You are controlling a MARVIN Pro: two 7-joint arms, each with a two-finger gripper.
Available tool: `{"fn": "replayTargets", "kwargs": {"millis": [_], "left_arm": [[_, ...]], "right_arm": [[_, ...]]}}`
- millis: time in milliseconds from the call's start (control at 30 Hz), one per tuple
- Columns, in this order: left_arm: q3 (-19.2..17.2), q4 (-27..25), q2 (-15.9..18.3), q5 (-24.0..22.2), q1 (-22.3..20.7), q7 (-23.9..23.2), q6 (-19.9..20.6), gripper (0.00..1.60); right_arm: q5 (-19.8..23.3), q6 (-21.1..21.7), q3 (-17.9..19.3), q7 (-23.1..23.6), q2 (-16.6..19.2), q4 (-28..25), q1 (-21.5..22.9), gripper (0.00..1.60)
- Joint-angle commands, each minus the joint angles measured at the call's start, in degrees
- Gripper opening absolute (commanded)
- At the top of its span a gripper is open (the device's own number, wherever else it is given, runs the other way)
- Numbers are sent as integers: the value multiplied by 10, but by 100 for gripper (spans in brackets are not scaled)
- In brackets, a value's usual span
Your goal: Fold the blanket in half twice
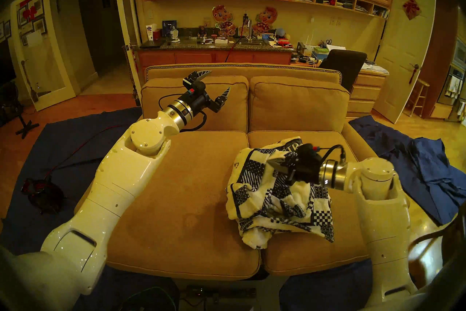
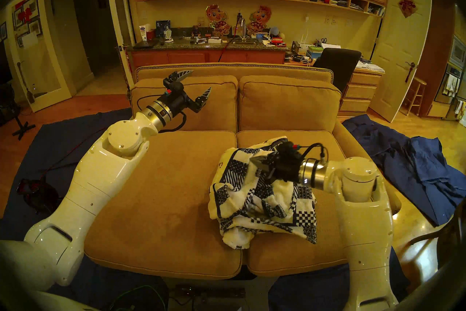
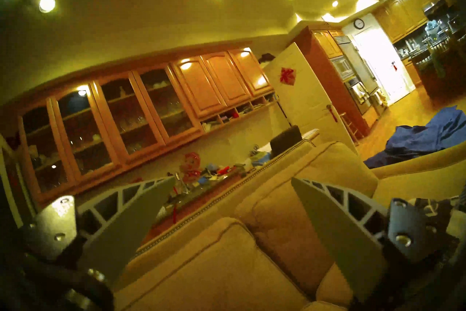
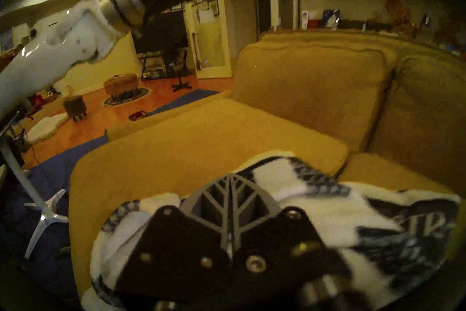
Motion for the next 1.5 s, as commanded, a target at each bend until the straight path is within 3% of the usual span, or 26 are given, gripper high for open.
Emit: {"fn": "replayTargets", "kwargs": {"millis": [0,167,233,333,500,600,700,767,800,867,1467], "left_arm": [[0,-49,-15,68,39,77,8,160],[-4,-62,-32,136,64,120,24,160],[-2,-68,-38,157,74,146,36,160],[-2,-74,-45,177,87,166,50,160],[6,-77,-46,189,92,187,62,160],[11,-75,-46,191,93,187,63,160],[14,-73,-47,194,95,188,65,160],[14,-72,-47,191,97,187,67,160],[14,-70,-47,191,97,188,66,160],[15,-68,-45,191,98,187,67,160],[11,-65,-36,190,99,179,58,160]], "right_arm": [[27,-4,68,-46,-47,-50,-25,0],[39,-20,94,-85,-88,-57,-33,1],[35,-35,99,-106,-100,-56,-35,15],[42,-47,109,-124,-115,-48,-33,21],[28,-87,112,-158,-122,-37,-30,33],[17,-112,110,-176,-123,-26,-29,60],[20,-117,113,-179,-123,-19,-26,67],[21,-119,114,-179,-124,-17,-25,87],[21,-120,114,-179,-123,-17,-25,121],[21,-120,114,-178,-124,-18,-26,160],[27,-129,117,-178,-133,-28,-25,160]]}}
